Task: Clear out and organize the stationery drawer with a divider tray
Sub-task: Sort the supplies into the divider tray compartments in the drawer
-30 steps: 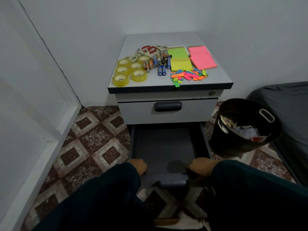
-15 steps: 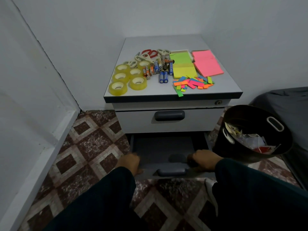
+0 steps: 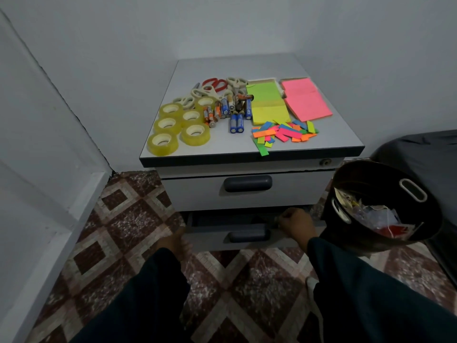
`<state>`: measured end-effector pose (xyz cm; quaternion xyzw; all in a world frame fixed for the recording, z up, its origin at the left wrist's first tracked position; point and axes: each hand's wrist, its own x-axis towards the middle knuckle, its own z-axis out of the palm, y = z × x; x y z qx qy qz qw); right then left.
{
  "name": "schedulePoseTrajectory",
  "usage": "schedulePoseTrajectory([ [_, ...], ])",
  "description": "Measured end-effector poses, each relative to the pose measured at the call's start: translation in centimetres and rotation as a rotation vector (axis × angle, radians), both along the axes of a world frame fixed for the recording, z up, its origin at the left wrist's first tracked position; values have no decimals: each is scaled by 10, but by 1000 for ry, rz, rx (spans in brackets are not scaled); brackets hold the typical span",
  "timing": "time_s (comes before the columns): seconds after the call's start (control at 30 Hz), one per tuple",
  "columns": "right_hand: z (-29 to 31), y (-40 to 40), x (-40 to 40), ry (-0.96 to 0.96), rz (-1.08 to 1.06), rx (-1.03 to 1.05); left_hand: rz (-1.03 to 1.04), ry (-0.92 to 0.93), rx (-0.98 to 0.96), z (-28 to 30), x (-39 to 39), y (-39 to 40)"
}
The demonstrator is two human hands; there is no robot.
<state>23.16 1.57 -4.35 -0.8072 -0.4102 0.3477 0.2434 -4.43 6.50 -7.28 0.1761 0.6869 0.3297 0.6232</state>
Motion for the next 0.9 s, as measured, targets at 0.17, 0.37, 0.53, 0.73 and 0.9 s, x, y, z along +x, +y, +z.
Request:
schedulePoseTrajectory([
  [0.17,37,15,-21,1053,-263,69,259,-434,-43,9,-2,3],
  [0.37,67,18,-30,1543,-348,137,301,-567,-94,7,-15,10],
  [0.53,65,13,-28,1560,-340,162,179,-502,-98,9,-19,12],
  [0.73,61,12,-29,1579,-335,200,225,-517,-94,18,-15,20],
  [0.9,57,11,-26,1646,-272,229,178,-512,-95,26,-11,26],
])
